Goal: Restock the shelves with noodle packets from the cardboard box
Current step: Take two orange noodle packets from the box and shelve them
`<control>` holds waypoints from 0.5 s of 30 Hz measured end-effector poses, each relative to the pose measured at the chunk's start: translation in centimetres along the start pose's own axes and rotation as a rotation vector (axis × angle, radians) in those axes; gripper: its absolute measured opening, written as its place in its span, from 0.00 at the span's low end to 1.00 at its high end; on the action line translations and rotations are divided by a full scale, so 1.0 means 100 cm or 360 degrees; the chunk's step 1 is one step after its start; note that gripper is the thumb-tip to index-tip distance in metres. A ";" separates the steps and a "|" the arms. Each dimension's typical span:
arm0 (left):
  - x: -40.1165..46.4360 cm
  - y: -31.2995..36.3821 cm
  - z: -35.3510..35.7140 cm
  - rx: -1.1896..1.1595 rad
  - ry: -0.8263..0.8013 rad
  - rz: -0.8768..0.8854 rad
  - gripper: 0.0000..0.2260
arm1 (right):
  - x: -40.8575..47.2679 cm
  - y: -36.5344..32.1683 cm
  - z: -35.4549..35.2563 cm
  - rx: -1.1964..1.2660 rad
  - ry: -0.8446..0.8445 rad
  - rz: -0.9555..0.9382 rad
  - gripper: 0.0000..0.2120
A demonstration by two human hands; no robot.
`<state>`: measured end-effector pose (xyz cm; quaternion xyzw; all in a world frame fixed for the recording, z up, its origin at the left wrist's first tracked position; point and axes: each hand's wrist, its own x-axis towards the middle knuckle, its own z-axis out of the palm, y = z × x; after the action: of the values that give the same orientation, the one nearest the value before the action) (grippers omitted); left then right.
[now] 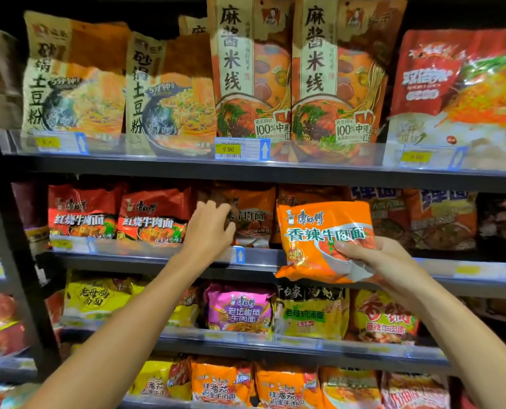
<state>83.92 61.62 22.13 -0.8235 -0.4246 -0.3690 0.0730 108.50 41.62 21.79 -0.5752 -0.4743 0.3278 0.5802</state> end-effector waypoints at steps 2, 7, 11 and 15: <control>-0.011 -0.005 0.006 -0.0068 0.0072 0.0260 0.09 | 0.006 -0.001 0.002 -0.0036 0.0010 -0.0016 0.19; -0.033 -0.007 0.007 -0.0118 -0.0080 0.0520 0.14 | 0.031 -0.022 0.014 -0.0096 0.0073 -0.0161 0.10; -0.039 0.001 0.005 -0.0153 -0.0274 0.0575 0.22 | 0.061 -0.028 0.025 -0.0290 0.0215 -0.0102 0.19; -0.038 0.008 0.008 -0.0063 -0.0481 0.0570 0.25 | 0.077 -0.015 0.032 -0.0519 0.0377 0.0087 0.19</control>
<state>83.62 59.00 19.14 -0.9329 -0.2705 -0.2311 0.0568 107.81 49.69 24.26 -0.7088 -0.4338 0.1923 0.5219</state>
